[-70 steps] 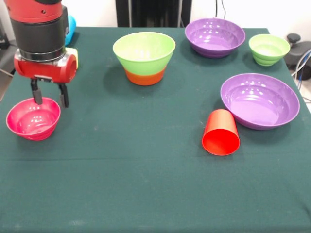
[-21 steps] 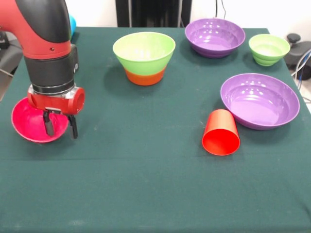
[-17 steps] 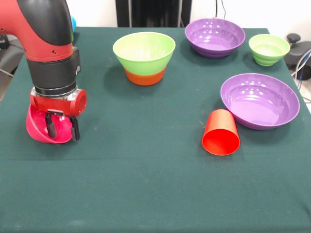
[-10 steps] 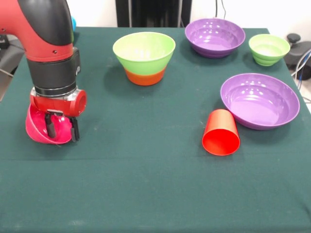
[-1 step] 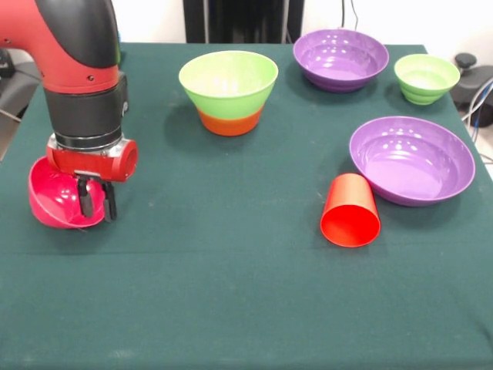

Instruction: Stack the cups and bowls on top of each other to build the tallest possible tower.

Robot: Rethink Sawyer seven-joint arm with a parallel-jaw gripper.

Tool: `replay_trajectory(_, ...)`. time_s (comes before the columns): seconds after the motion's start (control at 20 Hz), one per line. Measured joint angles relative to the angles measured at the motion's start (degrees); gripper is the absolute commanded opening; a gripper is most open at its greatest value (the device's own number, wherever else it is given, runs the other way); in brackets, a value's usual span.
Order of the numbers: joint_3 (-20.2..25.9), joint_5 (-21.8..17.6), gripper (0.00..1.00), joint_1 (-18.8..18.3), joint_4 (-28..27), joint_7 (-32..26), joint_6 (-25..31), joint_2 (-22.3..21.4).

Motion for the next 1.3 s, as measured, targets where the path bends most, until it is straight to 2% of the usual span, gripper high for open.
replay_trajectory(0.4,-2.3,0.8,0.0,1.3,1.4,0.0,0.0,-3.2)
replay_trajectory(0.85,-2.5,4.9,0.0,-1.2,5.9,0.0,0.0,-8.1)
replay_trajectory(1.3,-5.0,5.0,0.0,-0.7,7.3,0.0,0.0,-9.3)
